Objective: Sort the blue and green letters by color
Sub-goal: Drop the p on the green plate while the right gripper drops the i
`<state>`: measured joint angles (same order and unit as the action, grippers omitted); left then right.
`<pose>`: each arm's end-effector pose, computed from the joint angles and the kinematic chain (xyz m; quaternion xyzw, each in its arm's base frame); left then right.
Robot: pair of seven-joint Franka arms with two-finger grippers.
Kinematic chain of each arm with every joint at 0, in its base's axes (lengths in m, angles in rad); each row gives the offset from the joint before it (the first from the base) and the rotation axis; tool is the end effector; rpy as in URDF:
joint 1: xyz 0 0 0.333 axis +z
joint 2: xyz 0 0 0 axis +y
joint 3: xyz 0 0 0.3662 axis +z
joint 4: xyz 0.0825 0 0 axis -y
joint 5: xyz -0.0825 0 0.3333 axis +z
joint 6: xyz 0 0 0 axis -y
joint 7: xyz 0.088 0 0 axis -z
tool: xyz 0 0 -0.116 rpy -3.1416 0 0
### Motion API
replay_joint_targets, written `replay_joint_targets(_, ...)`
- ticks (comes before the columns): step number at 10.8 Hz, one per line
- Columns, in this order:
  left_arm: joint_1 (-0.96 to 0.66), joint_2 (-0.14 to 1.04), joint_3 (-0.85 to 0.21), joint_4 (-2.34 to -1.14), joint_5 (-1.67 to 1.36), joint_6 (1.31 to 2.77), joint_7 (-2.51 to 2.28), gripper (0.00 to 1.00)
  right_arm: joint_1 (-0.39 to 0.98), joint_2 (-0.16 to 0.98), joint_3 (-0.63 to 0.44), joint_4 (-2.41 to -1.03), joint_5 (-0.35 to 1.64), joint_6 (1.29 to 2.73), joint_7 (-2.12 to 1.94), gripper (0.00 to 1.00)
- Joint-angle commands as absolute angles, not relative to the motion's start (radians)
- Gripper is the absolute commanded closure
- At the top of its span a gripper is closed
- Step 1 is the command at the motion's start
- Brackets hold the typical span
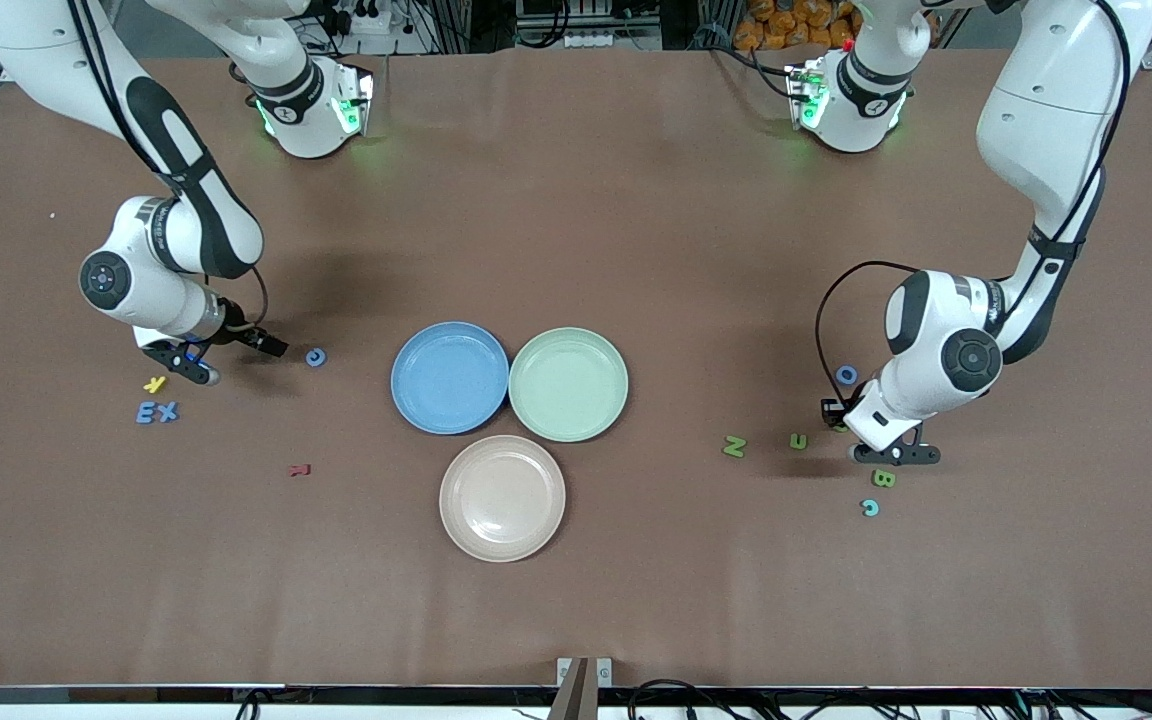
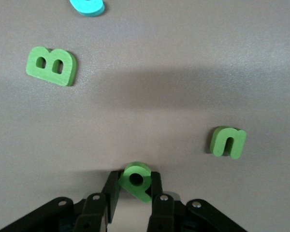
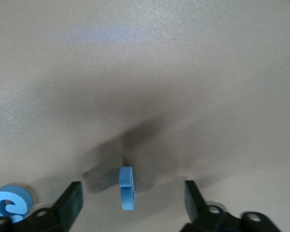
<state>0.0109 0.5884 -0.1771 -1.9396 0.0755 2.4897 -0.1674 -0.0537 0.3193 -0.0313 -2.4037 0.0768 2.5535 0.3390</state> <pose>0.6085 -0.0918 0.2524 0.9994 -0.0158 -0.0179 0.0241 0.4695 -0.0407 0.2547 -0.9665 0.2420 0.0854 0.0028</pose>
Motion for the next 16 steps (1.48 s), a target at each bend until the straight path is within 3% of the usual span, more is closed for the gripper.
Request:
replay_joint_targets(1,-0.003,0.614,-0.176,-1.937,0.097,2.508,-0.189,1.00,-0.049,0.295,-0.029,-2.414,0.091,2.530,0.348,1.00)
replay_joint_targets(4,-0.032,0.583,-0.176,-1.928,0.097,2.485,-0.222,1.00,-0.049,0.295,-0.028,-2.414,0.091,2.523,0.348,1.00)
replay_joint_targets(7,-0.132,0.546,-0.179,-1.885,0.097,2.349,-0.332,1.00,-0.049,0.278,-0.022,-2.404,0.091,2.496,0.350,1.00)
replay_joint_targets(12,-0.334,0.541,-0.198,-1.809,0.078,2.313,-0.587,1.00,-0.043,0.265,0.119,-2.261,0.158,2.367,0.467,1.00)
replay_joint_targets(16,-0.448,0.606,-0.221,-1.680,0.074,2.315,-0.774,1.00,0.125,0.307,0.143,-2.166,0.235,2.352,0.738,1.00)
